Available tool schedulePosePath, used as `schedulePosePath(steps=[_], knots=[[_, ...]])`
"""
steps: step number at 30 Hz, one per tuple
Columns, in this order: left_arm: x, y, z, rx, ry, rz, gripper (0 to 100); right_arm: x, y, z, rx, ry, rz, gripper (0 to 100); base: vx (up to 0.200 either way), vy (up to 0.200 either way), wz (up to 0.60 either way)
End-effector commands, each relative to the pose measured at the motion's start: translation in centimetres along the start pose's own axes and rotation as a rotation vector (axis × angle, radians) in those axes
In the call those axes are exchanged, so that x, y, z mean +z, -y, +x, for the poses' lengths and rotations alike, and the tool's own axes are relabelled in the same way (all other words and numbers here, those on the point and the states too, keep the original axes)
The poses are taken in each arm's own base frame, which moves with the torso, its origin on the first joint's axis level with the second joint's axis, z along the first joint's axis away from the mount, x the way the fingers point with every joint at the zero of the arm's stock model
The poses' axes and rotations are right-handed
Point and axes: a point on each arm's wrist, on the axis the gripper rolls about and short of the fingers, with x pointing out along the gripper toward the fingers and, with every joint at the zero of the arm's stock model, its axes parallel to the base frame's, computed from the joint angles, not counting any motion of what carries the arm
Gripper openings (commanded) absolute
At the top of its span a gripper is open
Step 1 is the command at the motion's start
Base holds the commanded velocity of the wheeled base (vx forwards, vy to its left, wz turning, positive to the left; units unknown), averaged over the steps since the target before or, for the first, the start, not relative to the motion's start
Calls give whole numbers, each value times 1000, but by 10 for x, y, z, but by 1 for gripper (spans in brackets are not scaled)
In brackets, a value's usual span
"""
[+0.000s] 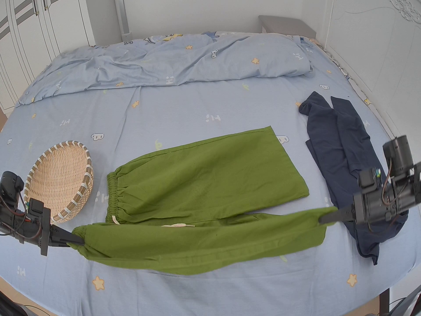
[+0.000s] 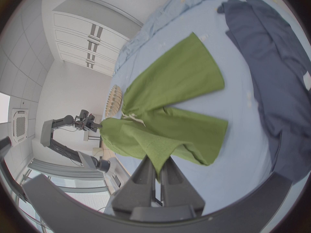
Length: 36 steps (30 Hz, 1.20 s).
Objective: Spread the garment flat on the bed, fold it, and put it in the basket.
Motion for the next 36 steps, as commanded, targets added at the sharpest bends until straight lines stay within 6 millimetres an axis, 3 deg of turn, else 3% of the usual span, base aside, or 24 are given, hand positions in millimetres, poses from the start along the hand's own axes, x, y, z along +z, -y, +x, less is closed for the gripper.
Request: schedulePosePath(steps=[1,7,8,11,12,16,24,36], knots=[[37,25,-1,-19,16,-13,0,62,-10,-9,-5,52,-19,0,0,0,0],[61,29,3,-24,24,-20,0,91,-12,-9,0,86,-38,0,0,0,0],[74,28,6,-25,28,-28,0,103,-14,-9,2,97,-45,0,0,0,0],[79,27,7,-25,29,-30,0,108,-15,-10,3,99,-47,0,0,0,0],[93,24,12,-26,26,-32,0,121,-19,-10,6,109,-60,0,0,0,0],[107,20,21,-25,13,-34,0,136,-21,-9,2,126,-75,0,0,0,0],[136,19,26,-27,33,-9,0,156,-26,-10,5,154,-101,0,0,0,0],[154,27,36,-39,38,10,0,178,-9,8,-31,174,-105,0,0,0,0]])
